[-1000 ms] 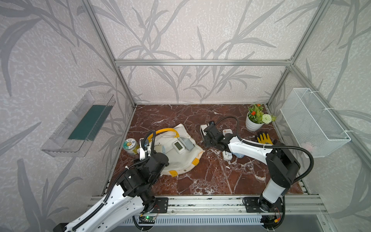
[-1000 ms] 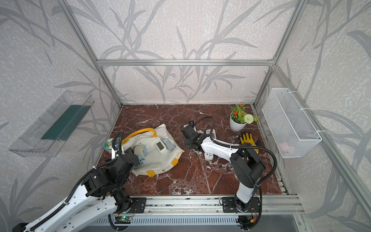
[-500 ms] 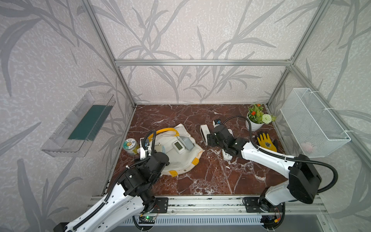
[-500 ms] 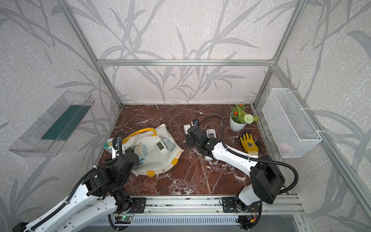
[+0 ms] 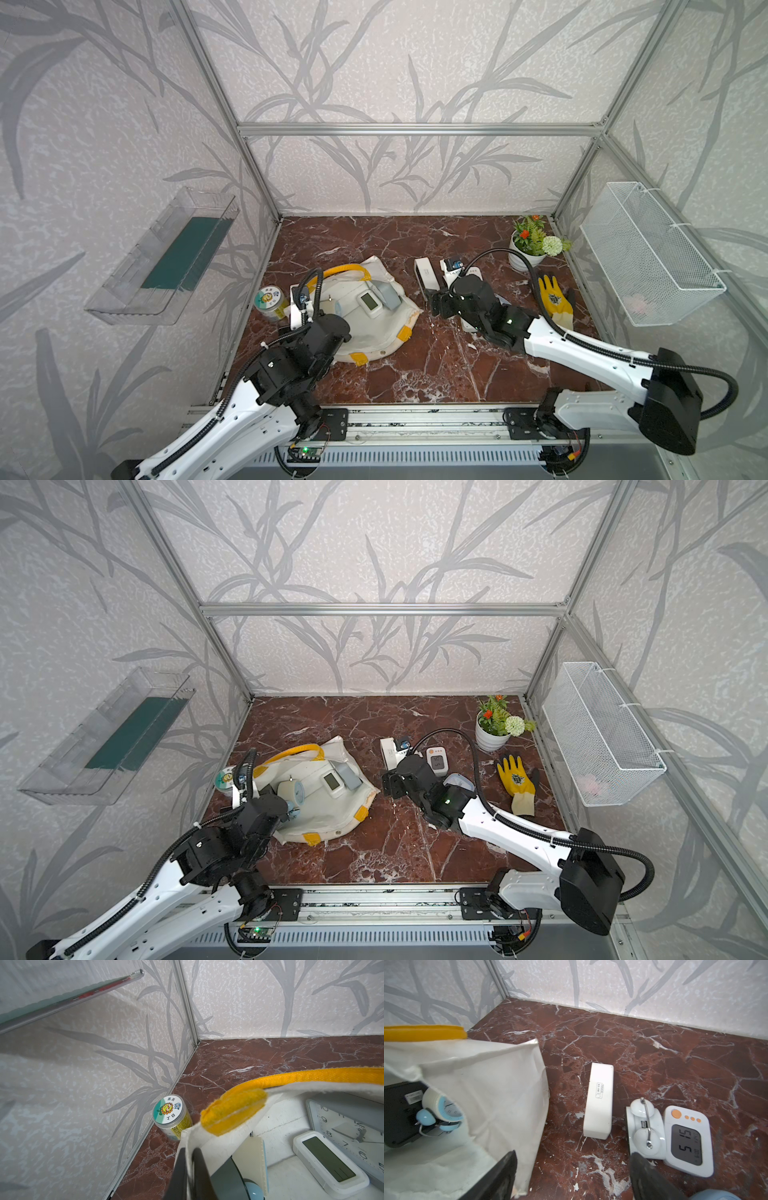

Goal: Take the alarm clock out of the canvas bag
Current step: Place the alarm at the center of the board, then pick up the alarm from the canvas bag.

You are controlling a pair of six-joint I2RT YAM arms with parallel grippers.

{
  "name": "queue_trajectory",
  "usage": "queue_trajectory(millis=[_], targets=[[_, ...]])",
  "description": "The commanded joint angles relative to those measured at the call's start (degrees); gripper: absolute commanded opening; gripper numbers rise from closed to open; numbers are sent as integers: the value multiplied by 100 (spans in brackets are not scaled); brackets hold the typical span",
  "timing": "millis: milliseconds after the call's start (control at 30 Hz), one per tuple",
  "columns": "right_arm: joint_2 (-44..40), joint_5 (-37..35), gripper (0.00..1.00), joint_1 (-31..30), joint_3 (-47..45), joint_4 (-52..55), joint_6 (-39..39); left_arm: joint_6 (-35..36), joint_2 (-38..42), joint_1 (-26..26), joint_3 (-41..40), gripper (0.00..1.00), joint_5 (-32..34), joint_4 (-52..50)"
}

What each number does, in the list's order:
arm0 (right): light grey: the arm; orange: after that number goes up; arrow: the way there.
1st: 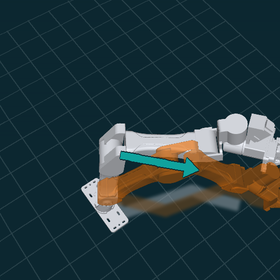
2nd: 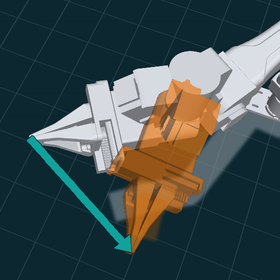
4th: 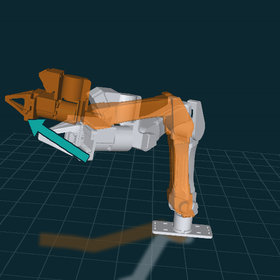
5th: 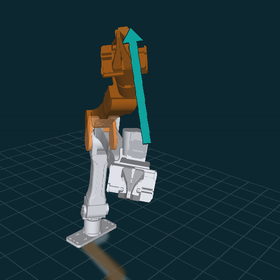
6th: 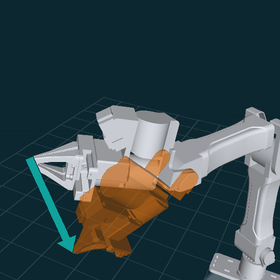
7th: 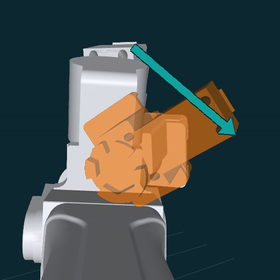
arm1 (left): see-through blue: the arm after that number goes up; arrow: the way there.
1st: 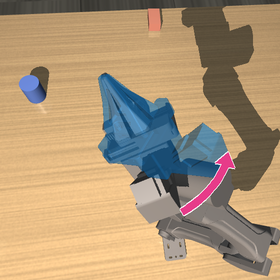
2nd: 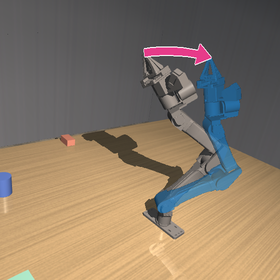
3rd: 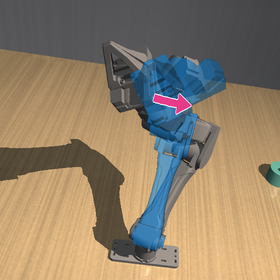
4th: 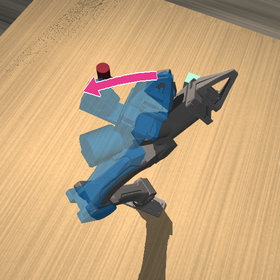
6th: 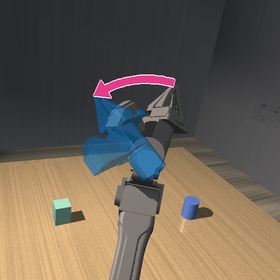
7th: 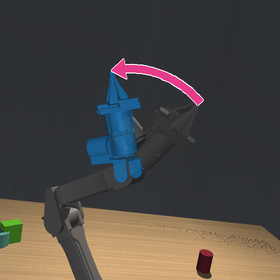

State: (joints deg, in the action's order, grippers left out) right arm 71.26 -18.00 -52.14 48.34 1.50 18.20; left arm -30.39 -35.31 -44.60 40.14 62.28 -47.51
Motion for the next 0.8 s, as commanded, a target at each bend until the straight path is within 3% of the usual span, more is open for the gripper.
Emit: queue_trajectory(millis=[0, 367, 767], targets=[[-205, -165, 85, -247, -160, -282, -252, -127, -23, 32, 142, 0, 25, -9], [-232, -111, 81, -1299, -537, -1133, -762, -143, -30, 35, 148, 0, -5, -4], [804, -110, 78, -1794, -139, -1381, -1187, -169, -18, 42, 160, 0, -47, -39]])
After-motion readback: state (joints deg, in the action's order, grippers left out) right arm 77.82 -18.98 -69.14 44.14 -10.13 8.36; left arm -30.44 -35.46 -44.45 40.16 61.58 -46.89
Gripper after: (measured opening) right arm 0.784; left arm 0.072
